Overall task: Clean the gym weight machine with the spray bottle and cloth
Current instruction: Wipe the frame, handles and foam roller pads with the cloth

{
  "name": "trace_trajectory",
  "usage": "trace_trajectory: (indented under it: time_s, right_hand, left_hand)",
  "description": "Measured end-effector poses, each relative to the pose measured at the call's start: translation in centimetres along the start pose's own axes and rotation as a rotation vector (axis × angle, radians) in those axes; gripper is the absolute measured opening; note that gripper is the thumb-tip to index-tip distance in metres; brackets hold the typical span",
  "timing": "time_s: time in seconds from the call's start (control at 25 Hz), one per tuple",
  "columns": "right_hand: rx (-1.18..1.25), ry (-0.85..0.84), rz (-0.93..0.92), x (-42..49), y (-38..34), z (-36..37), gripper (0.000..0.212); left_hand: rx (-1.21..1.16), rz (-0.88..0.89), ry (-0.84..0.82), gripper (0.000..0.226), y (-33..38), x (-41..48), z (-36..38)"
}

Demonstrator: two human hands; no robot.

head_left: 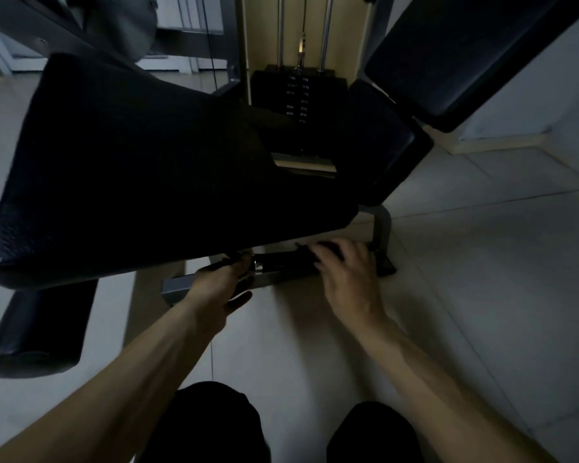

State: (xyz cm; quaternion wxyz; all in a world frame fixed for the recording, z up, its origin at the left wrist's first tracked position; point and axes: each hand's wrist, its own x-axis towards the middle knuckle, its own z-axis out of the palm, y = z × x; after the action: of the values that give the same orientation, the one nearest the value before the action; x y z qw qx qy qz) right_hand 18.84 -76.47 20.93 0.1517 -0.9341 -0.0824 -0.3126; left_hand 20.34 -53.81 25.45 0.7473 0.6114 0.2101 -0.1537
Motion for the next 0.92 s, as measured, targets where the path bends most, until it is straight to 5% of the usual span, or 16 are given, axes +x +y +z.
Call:
trace_trajectory:
  time_s: [0.28, 0.52, 0.68, 0.8, 0.92]
  right_hand:
    - [0.217, 0.048, 0.486, 0.4, -0.7, -0.2, 0.040]
    - [0.234, -0.001, 0.433, 1.9, -3.9, 0.0, 0.031]
    - [0.348, -0.007, 0.220, 1.5, -11.4, 1.3, 0.024]
    - [0.318, 0.016, 0.152, 0.4, -6.6, 0.7, 0.020]
    - [0.317, 0.127, 0.572, -0.1, -0.2, -2.2, 0.026]
  left_hand:
    - [0.099, 0.017, -0.019, 0.026, -0.6, 1.5, -1.2]
    - [0.145, 0.043, -0.017, 0.033, -0.9, 1.8, -1.3]
    - [0.156, 0.068, 0.020, 0.027, -1.2, 2.1, -1.3]
    - [0.157, 0.063, 0.033, 0.032, -1.3, 2.7, -1.5]
    - [0.165, 0.068, 0.021, 0.037, -1.5, 3.0, -1.6]
